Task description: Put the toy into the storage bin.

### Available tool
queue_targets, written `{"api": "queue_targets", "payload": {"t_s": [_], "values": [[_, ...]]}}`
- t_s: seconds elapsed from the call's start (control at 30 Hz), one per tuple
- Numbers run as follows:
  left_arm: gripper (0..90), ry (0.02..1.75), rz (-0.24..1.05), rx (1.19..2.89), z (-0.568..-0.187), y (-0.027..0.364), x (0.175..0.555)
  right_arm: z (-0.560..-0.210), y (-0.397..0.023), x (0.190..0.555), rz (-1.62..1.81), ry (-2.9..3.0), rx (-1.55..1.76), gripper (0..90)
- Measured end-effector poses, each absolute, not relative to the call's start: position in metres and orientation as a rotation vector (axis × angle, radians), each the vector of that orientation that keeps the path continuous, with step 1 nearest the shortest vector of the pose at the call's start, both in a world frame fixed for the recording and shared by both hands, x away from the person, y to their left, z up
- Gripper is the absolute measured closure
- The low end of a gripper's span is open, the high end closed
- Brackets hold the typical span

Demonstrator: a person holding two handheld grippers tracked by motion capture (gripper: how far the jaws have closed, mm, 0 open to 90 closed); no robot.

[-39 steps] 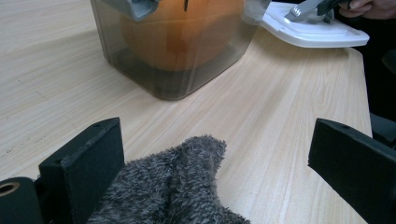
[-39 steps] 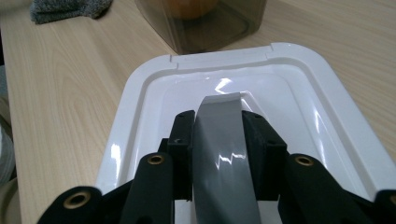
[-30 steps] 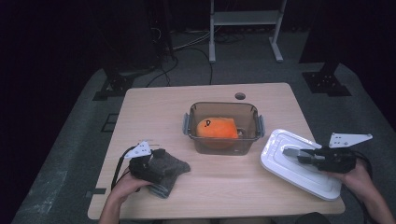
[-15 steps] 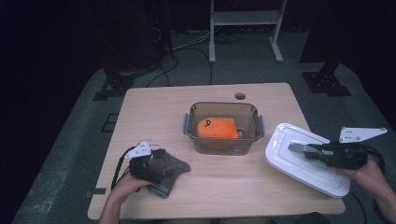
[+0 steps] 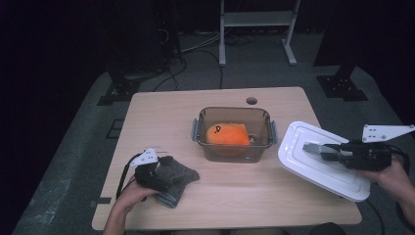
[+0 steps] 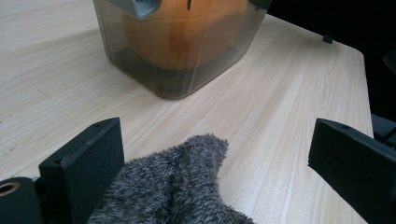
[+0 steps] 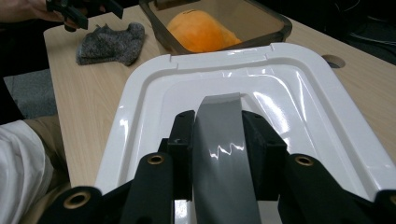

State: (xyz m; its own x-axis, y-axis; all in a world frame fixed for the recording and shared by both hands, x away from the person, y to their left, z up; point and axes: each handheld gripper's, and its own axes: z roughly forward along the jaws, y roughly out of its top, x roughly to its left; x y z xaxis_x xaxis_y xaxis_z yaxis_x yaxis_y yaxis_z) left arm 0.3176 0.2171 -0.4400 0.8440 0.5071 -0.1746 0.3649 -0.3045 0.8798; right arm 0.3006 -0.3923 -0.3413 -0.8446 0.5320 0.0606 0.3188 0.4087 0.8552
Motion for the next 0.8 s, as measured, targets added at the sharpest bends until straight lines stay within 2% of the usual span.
{"api": "queue_targets", "payload": {"t_s": [0.8], "values": [[2.6,0.645,0.162,1.928,-0.441,0.219,0.319,-0.306,-0.343,0.328,1.458,2.493,0.577,65.4]]}}
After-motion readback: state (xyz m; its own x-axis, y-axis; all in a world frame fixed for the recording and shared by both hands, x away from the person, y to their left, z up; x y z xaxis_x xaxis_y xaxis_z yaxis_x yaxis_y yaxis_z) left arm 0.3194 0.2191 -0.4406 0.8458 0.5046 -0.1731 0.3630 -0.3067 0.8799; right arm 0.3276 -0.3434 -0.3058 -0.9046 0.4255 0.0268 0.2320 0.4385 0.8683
